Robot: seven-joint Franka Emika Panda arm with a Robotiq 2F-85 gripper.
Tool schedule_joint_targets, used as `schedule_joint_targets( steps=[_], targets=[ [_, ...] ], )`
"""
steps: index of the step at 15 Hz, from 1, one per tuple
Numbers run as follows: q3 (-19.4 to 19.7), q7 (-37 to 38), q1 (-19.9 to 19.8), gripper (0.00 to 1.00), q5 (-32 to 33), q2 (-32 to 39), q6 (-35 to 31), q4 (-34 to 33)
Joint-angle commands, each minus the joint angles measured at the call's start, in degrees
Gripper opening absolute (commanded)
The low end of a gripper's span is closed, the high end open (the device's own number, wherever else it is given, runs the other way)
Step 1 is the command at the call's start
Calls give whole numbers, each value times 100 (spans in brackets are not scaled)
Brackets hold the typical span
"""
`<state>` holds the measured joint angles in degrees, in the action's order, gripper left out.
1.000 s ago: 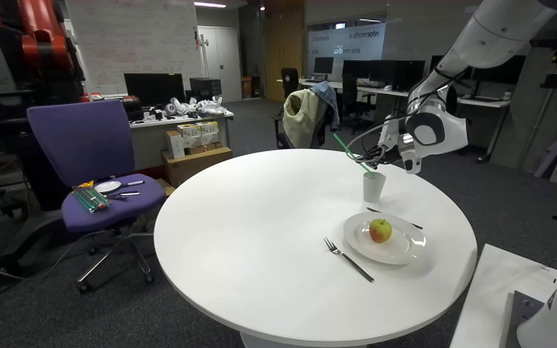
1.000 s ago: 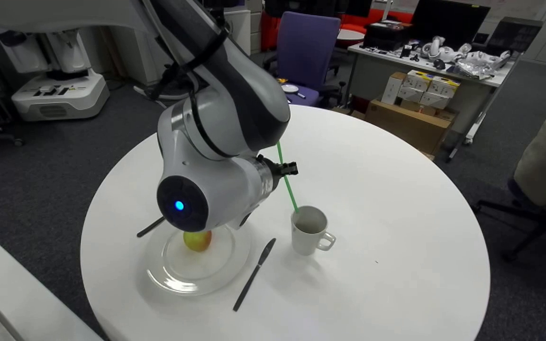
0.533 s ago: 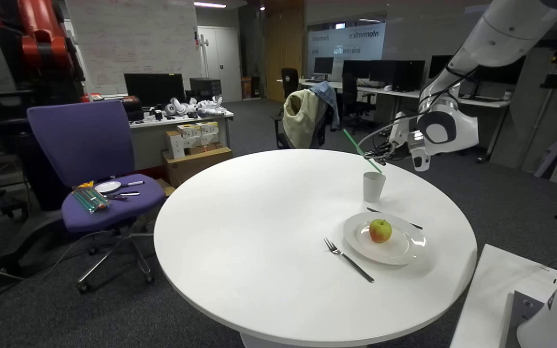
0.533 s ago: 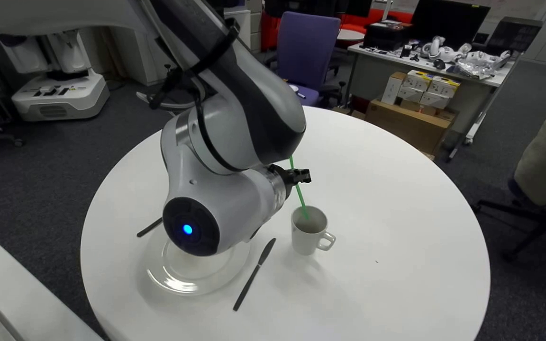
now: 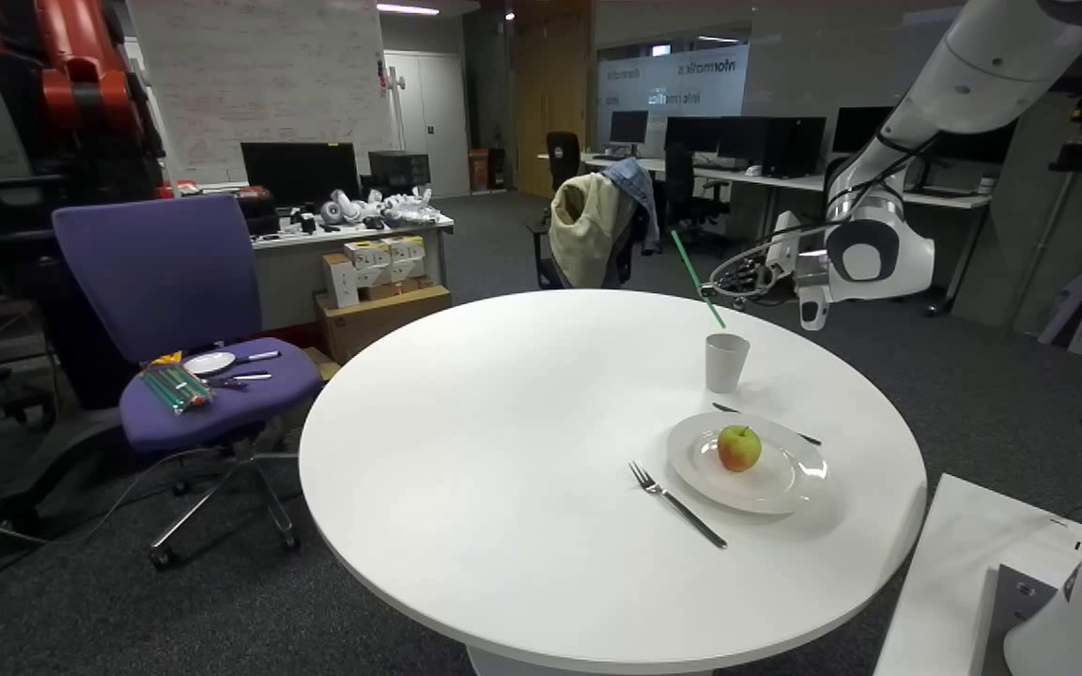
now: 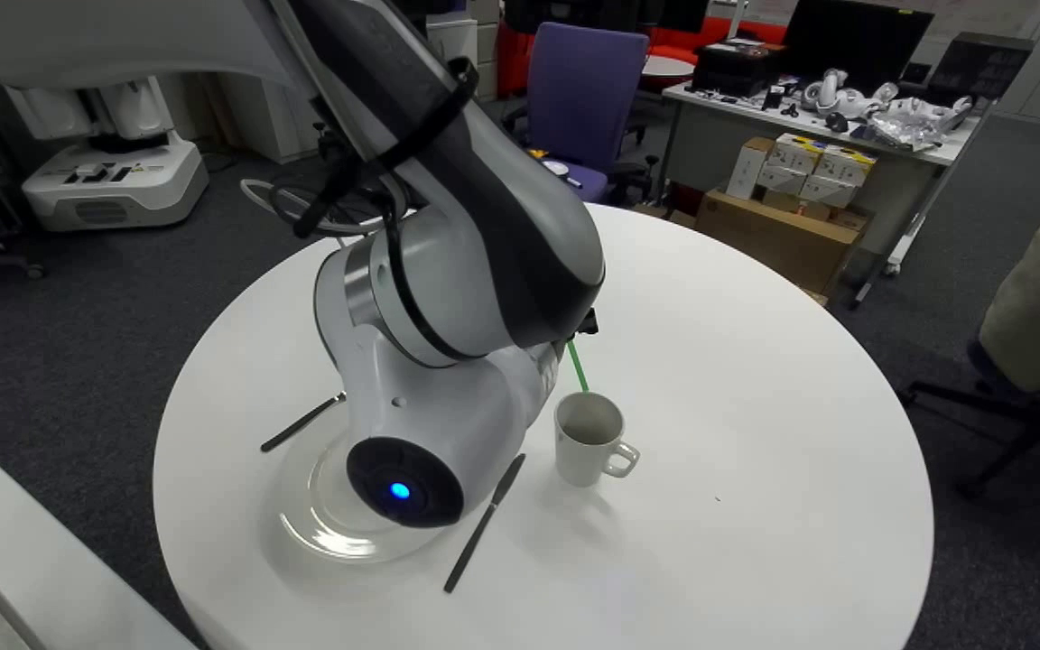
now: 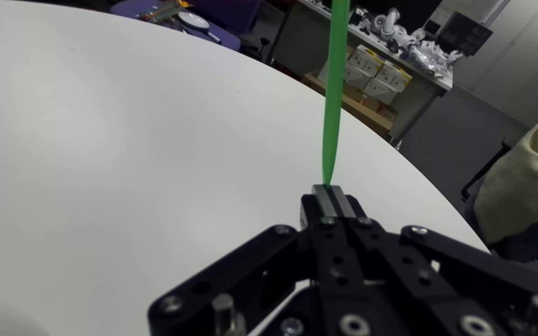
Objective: Put the straw inside the cup
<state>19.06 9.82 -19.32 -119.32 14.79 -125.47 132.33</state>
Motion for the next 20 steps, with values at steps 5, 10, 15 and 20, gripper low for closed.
schedule_joint_targets(
  steps=[5, 10, 15, 20],
  targets=[
    [41, 864, -235, 0, 408, 519, 781, -310],
    [34, 1124, -292, 0, 403, 741, 756, -505],
    [3, 1421, -307, 0, 444, 999, 722, -796],
    [-30, 1780, -336, 0, 551, 1330, 693, -1137]
  ],
)
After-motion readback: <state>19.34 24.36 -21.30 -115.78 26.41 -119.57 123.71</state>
